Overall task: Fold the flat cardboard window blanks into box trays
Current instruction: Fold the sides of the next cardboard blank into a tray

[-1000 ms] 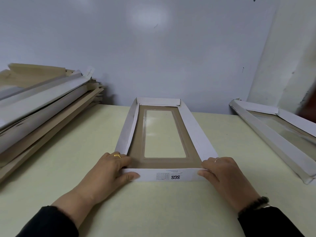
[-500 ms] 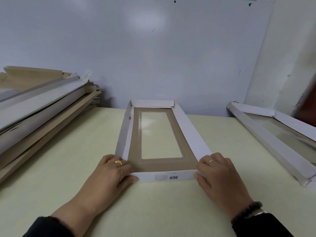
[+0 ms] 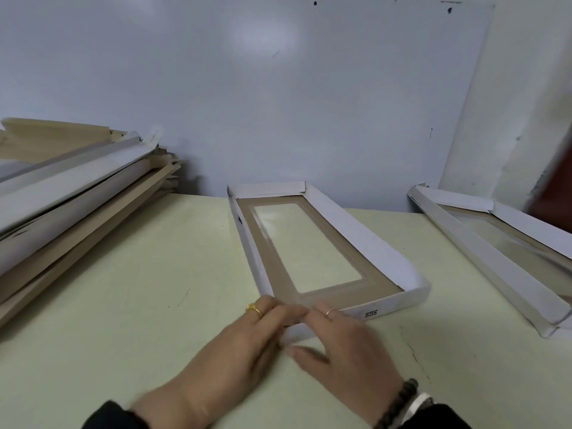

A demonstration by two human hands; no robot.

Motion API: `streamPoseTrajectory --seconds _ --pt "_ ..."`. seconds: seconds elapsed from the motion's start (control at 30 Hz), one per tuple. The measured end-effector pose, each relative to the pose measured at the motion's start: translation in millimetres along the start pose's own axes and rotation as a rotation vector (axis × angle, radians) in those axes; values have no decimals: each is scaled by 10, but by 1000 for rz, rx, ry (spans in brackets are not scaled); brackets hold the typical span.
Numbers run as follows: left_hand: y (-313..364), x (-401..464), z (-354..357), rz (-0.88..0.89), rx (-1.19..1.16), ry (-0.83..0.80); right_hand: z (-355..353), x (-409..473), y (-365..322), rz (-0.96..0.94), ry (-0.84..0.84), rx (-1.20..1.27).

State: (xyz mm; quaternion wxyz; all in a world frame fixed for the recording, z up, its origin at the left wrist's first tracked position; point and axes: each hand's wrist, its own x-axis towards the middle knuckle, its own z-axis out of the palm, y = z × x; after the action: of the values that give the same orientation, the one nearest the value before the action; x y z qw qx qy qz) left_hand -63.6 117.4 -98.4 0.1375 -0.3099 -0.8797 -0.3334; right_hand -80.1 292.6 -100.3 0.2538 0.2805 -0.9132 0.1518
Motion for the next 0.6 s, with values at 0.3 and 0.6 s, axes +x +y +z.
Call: streamPoseTrajectory --seconds 0.3,0.6 --pt "-227 -88 16 -124 242 10 -57 -29 149 208 191 -18" --pt "-254 -91 14 -151 218 -21 -372 5 475 148 525 -49"
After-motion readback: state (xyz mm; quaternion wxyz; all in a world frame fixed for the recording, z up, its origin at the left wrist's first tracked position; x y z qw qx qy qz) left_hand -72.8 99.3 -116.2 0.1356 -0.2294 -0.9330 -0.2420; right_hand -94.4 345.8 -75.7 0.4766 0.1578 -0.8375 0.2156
